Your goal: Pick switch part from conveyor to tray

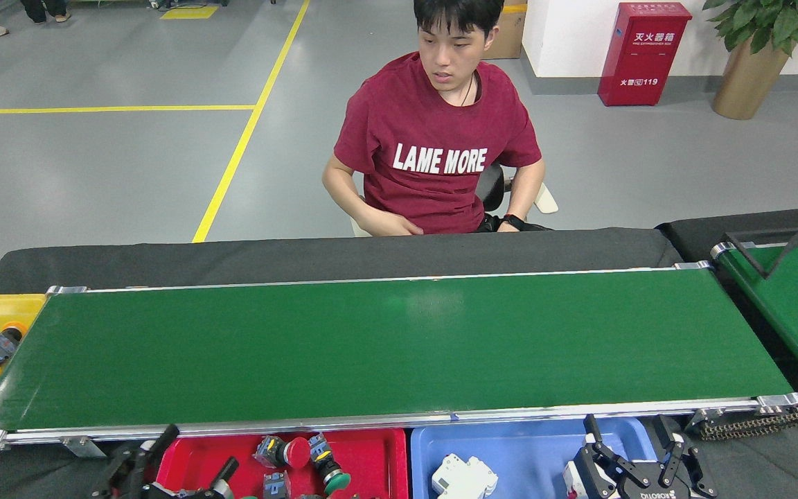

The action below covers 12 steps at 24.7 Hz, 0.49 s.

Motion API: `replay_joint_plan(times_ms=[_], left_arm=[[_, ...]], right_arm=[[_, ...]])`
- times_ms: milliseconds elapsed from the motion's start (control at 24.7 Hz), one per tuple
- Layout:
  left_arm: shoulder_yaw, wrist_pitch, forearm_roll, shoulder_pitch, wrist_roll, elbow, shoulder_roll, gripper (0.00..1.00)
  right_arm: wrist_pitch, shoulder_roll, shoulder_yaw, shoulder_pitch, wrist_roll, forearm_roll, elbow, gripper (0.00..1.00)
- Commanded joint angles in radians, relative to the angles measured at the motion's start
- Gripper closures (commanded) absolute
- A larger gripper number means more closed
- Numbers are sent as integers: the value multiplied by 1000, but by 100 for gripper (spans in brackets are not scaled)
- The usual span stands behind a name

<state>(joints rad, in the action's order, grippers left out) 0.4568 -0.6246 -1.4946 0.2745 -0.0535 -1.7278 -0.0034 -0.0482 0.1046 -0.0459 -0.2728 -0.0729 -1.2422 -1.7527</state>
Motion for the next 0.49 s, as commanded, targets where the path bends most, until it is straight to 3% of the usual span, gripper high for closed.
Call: replay_joint_plan(times_ms=[0,121,445], left_arm=[[37,144,1,-8,-6,27,5,0],[69,154,5,-9,-8,66,48,0],[69,154,8,-9,-8,66,52,0]], right_arm=[[-1,9,6,1,1,-2,-16,2],[-1,33,6,1,4,-2,-16,2],[1,41,20,3,2,-2,-16,1]])
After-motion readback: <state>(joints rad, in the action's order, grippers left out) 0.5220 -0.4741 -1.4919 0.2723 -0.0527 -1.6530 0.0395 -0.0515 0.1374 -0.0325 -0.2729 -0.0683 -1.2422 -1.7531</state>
